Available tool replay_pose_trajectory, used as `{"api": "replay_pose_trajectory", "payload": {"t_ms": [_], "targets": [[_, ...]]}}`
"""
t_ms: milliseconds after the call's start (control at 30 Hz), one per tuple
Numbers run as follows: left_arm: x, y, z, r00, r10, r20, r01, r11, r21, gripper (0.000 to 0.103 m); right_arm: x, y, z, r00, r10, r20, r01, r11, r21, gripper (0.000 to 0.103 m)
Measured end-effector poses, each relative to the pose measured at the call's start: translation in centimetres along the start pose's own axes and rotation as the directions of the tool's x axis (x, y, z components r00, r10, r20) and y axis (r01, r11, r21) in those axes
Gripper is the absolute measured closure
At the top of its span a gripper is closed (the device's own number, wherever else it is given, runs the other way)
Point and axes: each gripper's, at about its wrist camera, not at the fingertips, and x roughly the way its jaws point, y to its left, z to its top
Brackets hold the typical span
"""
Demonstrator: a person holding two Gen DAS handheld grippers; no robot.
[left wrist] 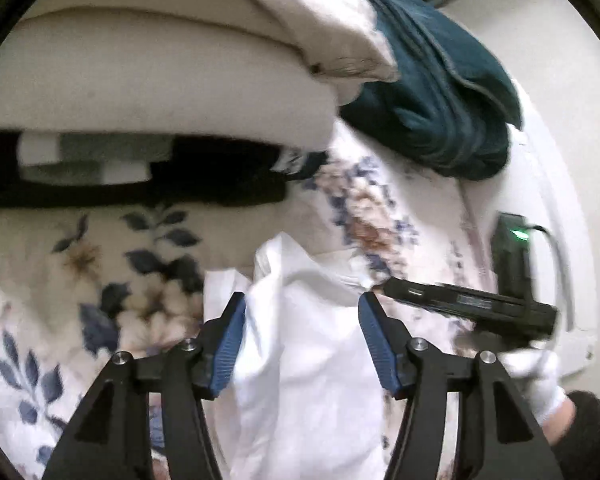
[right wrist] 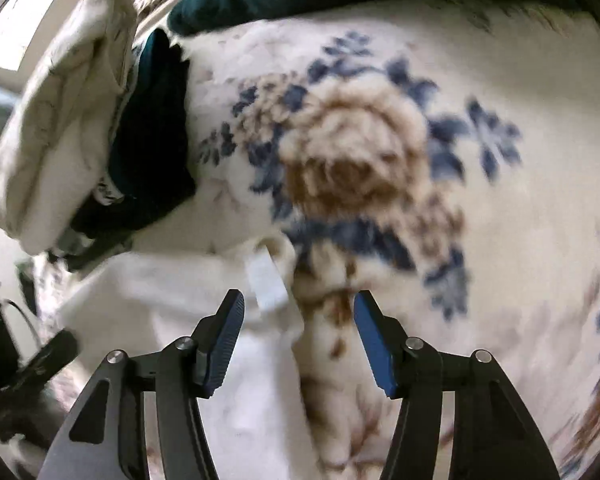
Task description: Fold small clothes
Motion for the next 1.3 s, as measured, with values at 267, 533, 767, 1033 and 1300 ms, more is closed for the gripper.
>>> {"api": "replay_pose_trajectory", "payload": {"t_ms": [267,533,767,1033,1300], "targets": [[-3.8,5.1,-3.9,0.930,0.359,0.080,-0.332,0.913,-0.239,0.049,0.2,6.0,-1.4,0.998,0.052,-0.046,-0.056,0.995,-0.084,0.044],[-6.2,7.4,-9.5,0.703,0.711,0.014,-0.669,0.668,-0.324,0.049,5.3,19.0,-4.1,0.996,-0.054,-0.073,0.033,0.964,-0.265,0.044],[-7.1,8.9,-13.0,0.723,0.688,-0.054,-0.650,0.652,-0.391,0.049,7.0,19.5,-5.8,0.957,-0.290,0.028,0.287,0.923,-0.255,0.098],[-7.9,7.9,-12.3,0.783,0.622,0.012,-0.568,0.722,-0.395,0.049,-0.6,9.5,-6.2,0.987,-0.145,0.071,0.144,0.989,0.016,0.098],[-6.5,6.8,-11.0,0.812,0.583,0.015,-0.537,0.758,-0.371,0.049,3.0,13.7,-4.5,0.999,-0.046,0.002,0.046,0.999,-0.004,0.097]]}}
